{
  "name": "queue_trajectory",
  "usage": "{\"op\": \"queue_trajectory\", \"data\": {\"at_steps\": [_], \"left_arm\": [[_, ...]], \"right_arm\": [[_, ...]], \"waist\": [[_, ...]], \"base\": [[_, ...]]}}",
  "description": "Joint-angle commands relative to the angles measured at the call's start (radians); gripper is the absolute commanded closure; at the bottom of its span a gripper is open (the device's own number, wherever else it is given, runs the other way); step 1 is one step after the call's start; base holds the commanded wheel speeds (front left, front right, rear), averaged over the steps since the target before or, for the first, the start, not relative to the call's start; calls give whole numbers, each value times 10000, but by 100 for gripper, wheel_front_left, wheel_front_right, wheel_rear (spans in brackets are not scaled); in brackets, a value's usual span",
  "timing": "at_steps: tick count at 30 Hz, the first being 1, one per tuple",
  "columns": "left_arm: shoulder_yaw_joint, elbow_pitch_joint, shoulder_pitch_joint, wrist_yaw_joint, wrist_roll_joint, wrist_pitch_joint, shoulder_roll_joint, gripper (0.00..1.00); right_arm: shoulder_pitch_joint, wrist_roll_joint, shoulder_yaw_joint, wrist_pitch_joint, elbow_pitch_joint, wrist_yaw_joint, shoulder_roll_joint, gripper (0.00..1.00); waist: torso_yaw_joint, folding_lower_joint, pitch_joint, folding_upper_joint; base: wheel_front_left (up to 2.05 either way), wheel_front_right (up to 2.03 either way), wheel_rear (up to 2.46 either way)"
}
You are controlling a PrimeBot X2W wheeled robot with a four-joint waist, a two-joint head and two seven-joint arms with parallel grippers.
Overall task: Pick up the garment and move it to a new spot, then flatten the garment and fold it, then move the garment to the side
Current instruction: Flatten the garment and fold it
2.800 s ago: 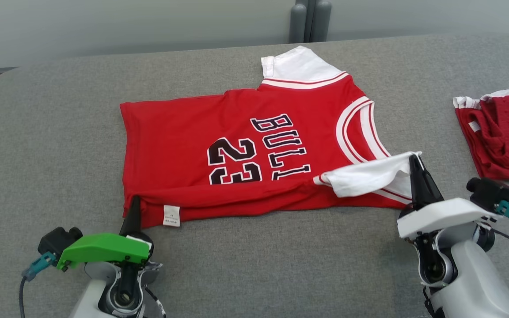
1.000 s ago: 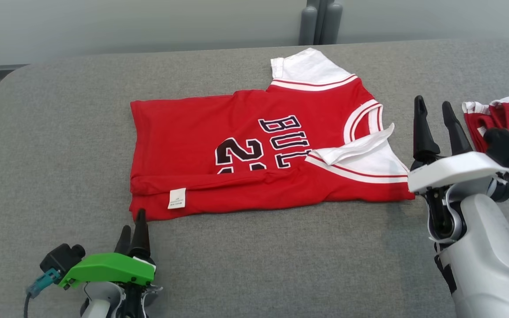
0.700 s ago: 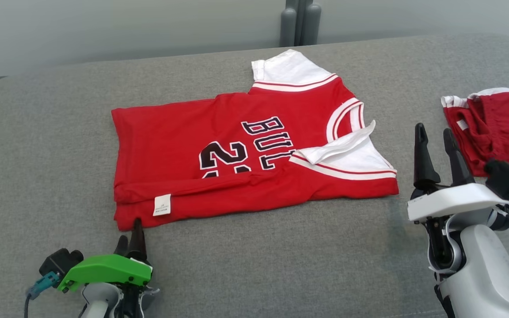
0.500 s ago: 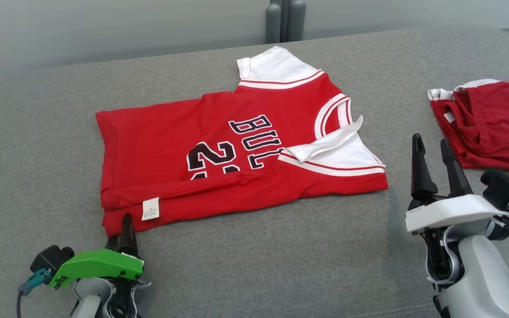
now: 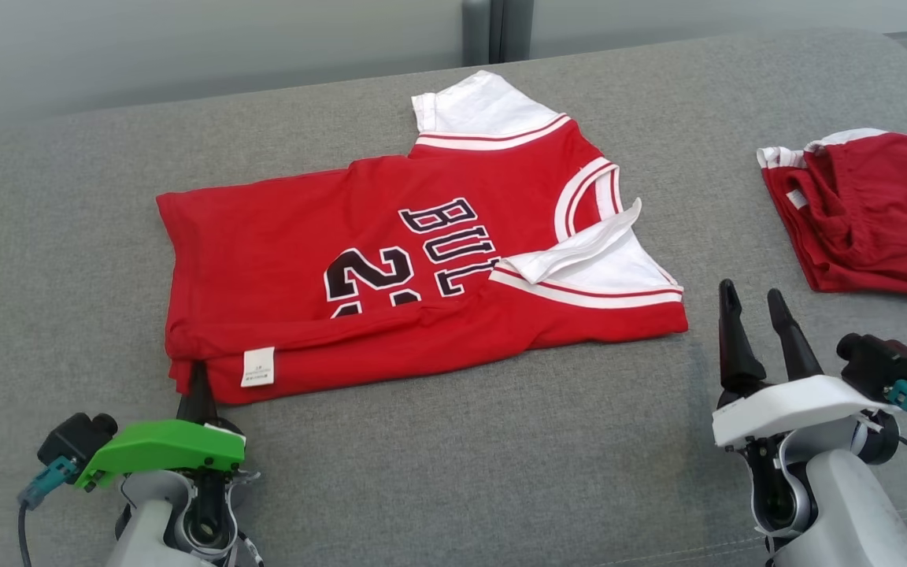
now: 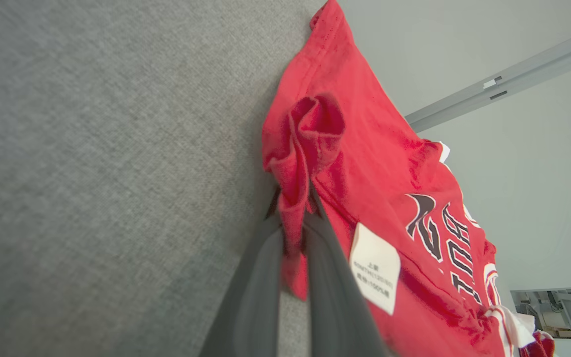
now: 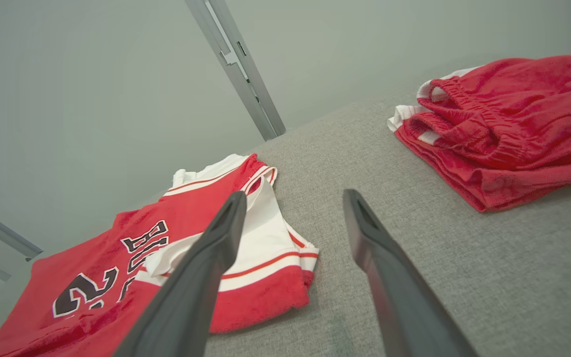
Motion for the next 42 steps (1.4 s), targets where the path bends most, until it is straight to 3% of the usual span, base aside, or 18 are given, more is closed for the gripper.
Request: {"op": "queue_trajectory", "data": {"at_steps": [1,9,14,26,27,28,30,31,35,42], "left_arm": [[133,-129,-102,-72,162,-46,23,100],[942,-1583,498,-229,953,-55,-230,100],[839,-2417,870,-269,1062,-47,-355,100],[652,-2623,867,-151,1117,-19,-410,100],[651,-2591,835,-147,1113,-12,-408,100],[644,-2569,803,-145,1112,-9,-410,100],[631,-2491,731,-138,1103,7,-407,100],[624,-2447,699,-137,1107,28,-395,100],[592,-2222,436,-127,1191,100,-245,100],[578,-2121,420,-20,1208,190,-152,100]], "right_arm": [[117,43,14,68,112,2,-17,0],[-181,213,-175,625,1393,1,27,0],[-569,541,-211,886,2202,2,35,0],[-2113,1289,525,1476,4563,1,42,0],[-2270,1404,613,1508,4757,1,42,33],[-2417,1531,712,1537,4901,1,42,57],[-2726,1832,875,1484,5113,2,42,79],[-2869,1879,931,1358,5178,2,38,100],[-3434,2022,1006,851,5222,1,26,100],[-3350,2091,953,931,4618,1,-362,100]], "waist": [[68,0,-5,0],[373,0,-37,0],[523,0,-28,0],[650,0,69,0],[663,0,75,0],[679,0,79,0],[707,0,81,0],[719,0,77,0],[741,0,15,0],[693,0,-124,0]], "base": [[0,0,0],[0,0,0],[0,0,0],[0,0,0],[0,0,0],[0,0,0],[0,0,0],[0,0,0],[0,0,0],[0,0,0]]}}
